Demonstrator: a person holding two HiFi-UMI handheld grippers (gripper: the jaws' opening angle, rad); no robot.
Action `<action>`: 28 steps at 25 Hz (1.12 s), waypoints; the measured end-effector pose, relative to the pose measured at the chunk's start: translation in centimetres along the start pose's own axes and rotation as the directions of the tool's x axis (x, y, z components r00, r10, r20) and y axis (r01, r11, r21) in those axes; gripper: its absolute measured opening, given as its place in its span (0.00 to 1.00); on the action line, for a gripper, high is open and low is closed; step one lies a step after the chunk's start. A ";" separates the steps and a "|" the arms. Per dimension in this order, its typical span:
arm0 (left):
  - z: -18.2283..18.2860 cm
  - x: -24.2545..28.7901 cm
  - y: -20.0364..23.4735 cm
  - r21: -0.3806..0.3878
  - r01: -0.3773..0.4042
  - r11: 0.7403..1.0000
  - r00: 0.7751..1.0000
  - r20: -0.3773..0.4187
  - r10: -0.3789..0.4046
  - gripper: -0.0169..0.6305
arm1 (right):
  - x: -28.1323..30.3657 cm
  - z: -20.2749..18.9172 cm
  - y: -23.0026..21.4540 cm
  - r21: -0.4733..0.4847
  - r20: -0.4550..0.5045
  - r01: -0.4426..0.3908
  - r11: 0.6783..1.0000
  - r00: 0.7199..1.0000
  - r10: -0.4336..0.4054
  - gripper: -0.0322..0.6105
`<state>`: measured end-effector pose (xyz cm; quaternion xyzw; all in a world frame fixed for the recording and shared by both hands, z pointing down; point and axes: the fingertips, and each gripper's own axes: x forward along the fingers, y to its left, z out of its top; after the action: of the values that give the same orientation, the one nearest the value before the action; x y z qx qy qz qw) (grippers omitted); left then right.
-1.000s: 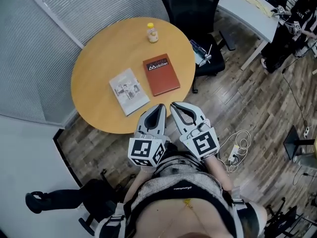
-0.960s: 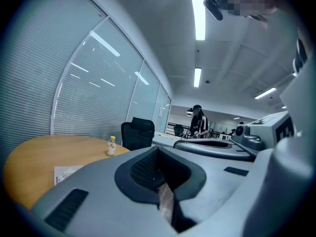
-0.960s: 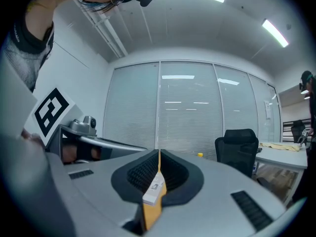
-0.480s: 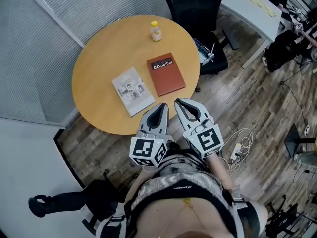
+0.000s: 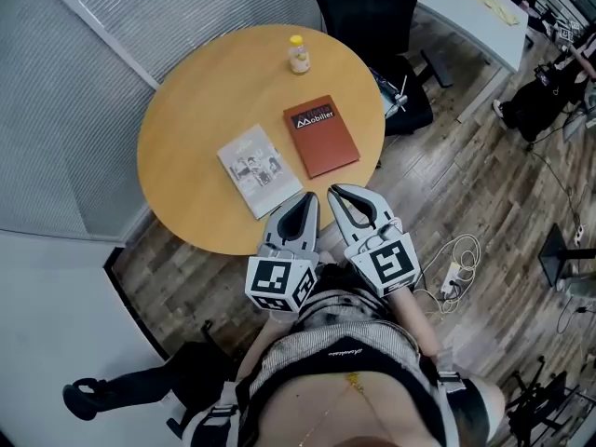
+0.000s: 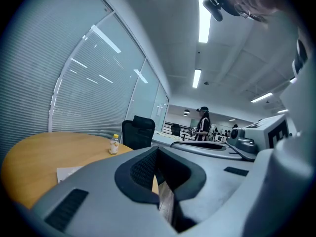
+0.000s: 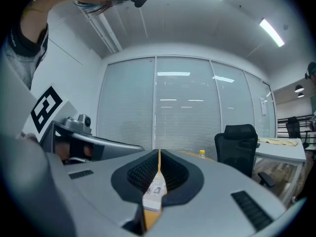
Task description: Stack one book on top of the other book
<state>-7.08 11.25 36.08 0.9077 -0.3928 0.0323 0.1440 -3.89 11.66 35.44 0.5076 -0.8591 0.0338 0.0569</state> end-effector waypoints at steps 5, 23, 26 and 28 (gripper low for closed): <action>0.2 -0.3 0.4 -0.010 0.017 1.000 1.000 0.008 -0.017 0.06 | 0.2 0.0 0.6 -0.059 0.006 0.000 0.998 1.000 0.000 0.09; 0.8 4.5 2.1 -0.032 -0.042 0.999 0.999 -0.002 0.042 0.06 | 3.0 0.4 -3.7 -0.026 -0.003 -0.043 0.999 0.999 0.043 0.09; 1.5 7.0 2.3 -0.021 -0.040 0.999 0.999 -0.001 0.040 0.06 | 4.1 0.9 -6.3 -0.038 0.013 -0.036 0.999 0.999 0.037 0.09; 2.0 8.8 2.6 -0.010 -0.041 0.999 0.999 -0.001 0.041 0.06 | 4.9 1.2 -8.0 0.015 0.016 -0.020 1.000 1.000 0.020 0.09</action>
<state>-2.99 2.84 36.26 0.8988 -0.4112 0.0338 0.1480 0.76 3.42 34.93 0.4995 -0.8643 0.0372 0.0460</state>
